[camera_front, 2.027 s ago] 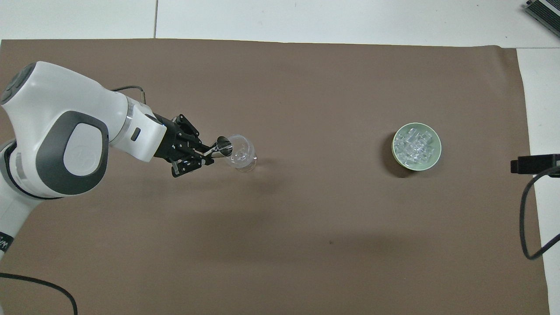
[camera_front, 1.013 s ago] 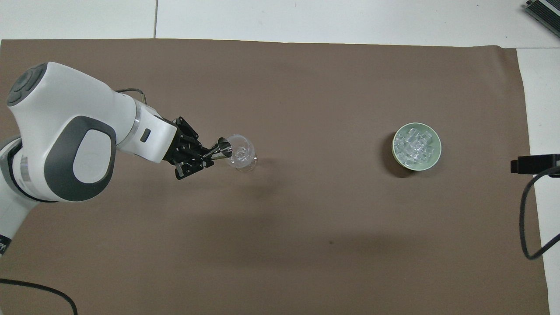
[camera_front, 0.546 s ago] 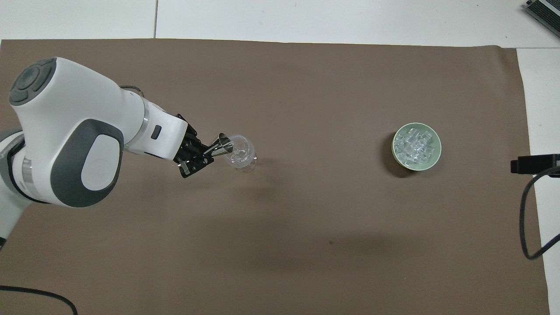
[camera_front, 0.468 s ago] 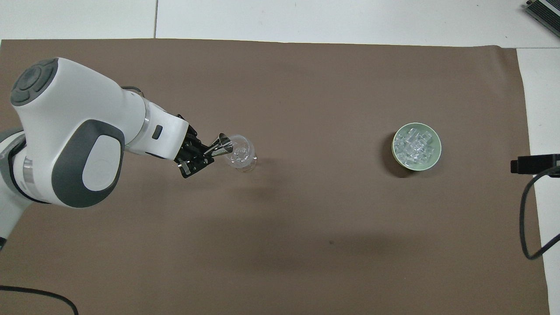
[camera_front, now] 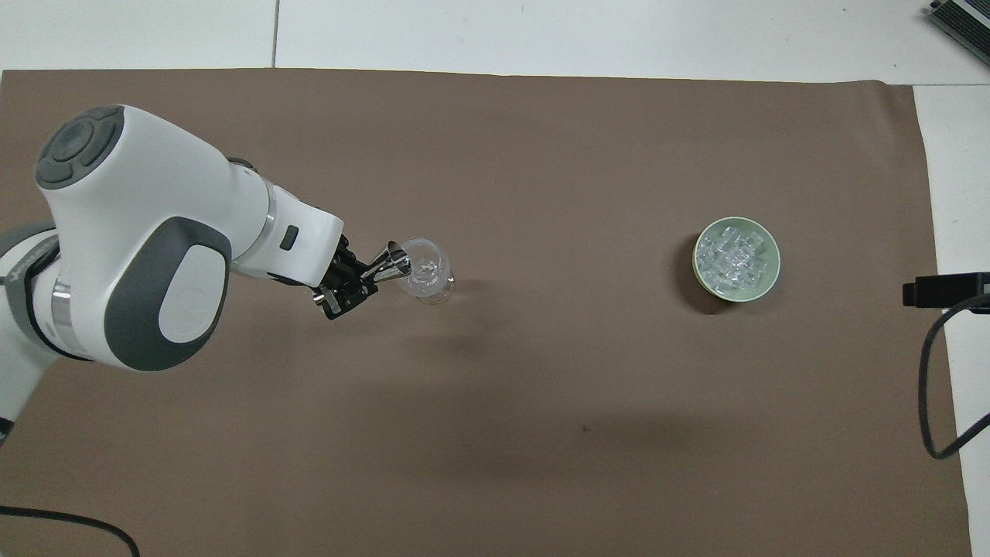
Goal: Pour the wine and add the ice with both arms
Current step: 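Keep tilting the metal cup over the clear glass with the left gripper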
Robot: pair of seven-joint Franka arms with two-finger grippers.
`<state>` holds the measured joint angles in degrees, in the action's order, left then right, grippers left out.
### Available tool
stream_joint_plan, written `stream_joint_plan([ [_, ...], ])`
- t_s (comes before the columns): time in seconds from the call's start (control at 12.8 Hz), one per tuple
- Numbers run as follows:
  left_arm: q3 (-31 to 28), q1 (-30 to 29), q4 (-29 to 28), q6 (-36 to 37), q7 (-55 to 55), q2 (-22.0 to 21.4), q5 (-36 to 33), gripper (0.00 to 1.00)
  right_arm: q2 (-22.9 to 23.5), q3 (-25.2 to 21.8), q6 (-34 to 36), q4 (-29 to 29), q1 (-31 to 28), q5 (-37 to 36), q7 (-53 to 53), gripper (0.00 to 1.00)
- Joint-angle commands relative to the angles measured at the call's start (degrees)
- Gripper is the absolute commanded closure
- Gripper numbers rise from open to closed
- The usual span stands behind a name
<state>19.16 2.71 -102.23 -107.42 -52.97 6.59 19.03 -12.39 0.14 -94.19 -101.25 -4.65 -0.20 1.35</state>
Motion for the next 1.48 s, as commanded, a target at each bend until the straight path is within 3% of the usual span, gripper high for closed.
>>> stream_joint_plan([
  [0.0, -1.14, 1.5, 1.06, 1.68, 3.56, -0.61, -2.76, 0.99, -0.27, 0.21, 0.5, 0.18, -0.36, 1.52, -0.82, 0.0],
  [0.39, -1.05, 2.73, 2.29, 3.88, 11.39, -0.61, -5.93, 0.99, -0.27, 0.21, 0.5, 0.18, -0.36, 1.52, -0.82, 0.0],
  [1.4, -1.05, 4.93, 3.26, 4.76, 15.88, -0.35, -9.36, 0.99, -0.27, 0.21, 0.5, 0.18, -0.45, 1.52, -0.82, 0.0],
])
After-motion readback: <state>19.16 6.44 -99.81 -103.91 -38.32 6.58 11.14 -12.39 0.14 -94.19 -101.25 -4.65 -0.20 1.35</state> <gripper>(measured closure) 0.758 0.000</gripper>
